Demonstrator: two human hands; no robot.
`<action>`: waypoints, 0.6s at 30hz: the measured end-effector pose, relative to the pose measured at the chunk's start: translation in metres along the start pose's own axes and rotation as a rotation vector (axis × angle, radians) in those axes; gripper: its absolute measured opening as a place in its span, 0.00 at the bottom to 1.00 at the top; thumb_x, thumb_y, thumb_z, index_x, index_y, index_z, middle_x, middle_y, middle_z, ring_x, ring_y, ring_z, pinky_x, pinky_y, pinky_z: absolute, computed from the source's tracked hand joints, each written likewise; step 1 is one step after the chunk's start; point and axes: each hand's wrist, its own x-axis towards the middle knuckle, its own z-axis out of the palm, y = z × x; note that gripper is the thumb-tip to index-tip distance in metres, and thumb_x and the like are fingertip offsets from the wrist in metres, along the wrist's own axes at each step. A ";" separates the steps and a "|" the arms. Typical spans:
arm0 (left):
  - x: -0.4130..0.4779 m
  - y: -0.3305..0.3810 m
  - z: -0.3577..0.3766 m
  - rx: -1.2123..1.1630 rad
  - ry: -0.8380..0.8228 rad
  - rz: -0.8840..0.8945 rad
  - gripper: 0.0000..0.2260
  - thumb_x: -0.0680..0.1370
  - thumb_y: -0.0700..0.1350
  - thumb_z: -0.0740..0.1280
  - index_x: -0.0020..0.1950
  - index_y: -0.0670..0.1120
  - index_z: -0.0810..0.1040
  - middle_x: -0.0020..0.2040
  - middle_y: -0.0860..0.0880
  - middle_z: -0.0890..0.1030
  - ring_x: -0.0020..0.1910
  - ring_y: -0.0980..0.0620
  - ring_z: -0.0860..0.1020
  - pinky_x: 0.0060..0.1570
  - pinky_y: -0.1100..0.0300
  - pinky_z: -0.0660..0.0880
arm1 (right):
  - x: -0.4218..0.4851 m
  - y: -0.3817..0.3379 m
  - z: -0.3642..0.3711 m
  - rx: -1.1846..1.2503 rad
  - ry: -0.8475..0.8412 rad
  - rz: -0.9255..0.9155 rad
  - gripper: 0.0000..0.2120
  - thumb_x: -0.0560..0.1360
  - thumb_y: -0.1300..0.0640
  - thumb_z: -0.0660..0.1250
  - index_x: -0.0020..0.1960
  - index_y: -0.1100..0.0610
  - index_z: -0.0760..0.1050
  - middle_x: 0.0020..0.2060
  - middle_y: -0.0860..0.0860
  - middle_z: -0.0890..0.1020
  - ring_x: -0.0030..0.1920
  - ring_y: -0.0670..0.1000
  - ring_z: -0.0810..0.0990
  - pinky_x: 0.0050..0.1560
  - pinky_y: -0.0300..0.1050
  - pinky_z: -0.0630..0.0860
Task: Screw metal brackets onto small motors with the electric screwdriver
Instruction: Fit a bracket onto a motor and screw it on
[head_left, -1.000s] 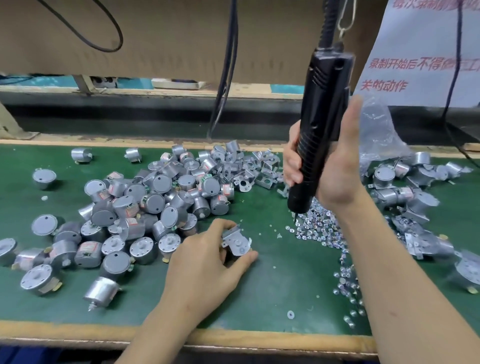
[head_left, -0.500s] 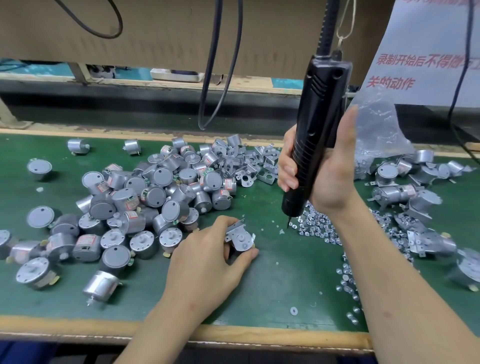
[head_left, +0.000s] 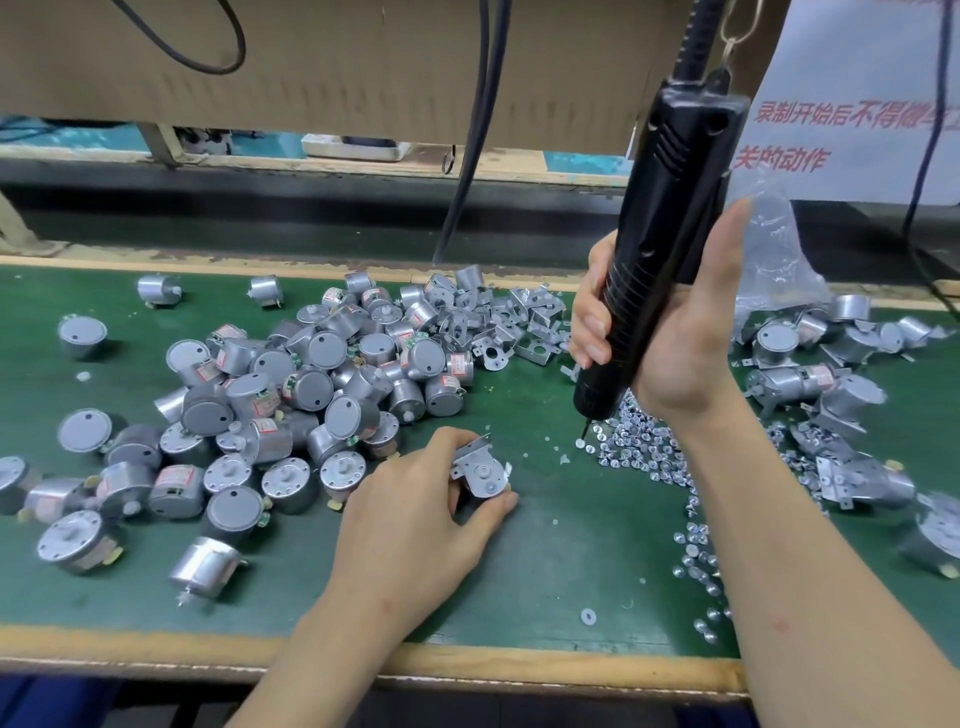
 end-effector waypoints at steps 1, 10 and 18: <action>0.000 0.000 0.000 0.001 -0.001 0.000 0.20 0.71 0.64 0.71 0.57 0.56 0.75 0.25 0.57 0.69 0.33 0.52 0.75 0.32 0.56 0.69 | 0.000 0.000 0.000 -0.003 0.002 0.001 0.36 0.63 0.20 0.59 0.39 0.54 0.72 0.27 0.49 0.72 0.24 0.50 0.68 0.29 0.41 0.69; 0.000 0.000 0.000 0.005 -0.001 0.003 0.19 0.71 0.64 0.71 0.56 0.56 0.75 0.25 0.57 0.69 0.33 0.52 0.75 0.32 0.56 0.68 | -0.001 0.001 0.001 -0.033 0.023 -0.007 0.35 0.65 0.21 0.57 0.40 0.55 0.72 0.27 0.48 0.73 0.24 0.49 0.69 0.29 0.41 0.69; 0.000 0.000 -0.001 0.004 0.002 0.007 0.19 0.71 0.63 0.71 0.56 0.56 0.75 0.26 0.57 0.70 0.34 0.53 0.75 0.33 0.56 0.71 | 0.001 0.002 0.000 -0.036 0.034 -0.003 0.37 0.63 0.19 0.59 0.40 0.56 0.72 0.27 0.48 0.72 0.24 0.49 0.69 0.28 0.41 0.69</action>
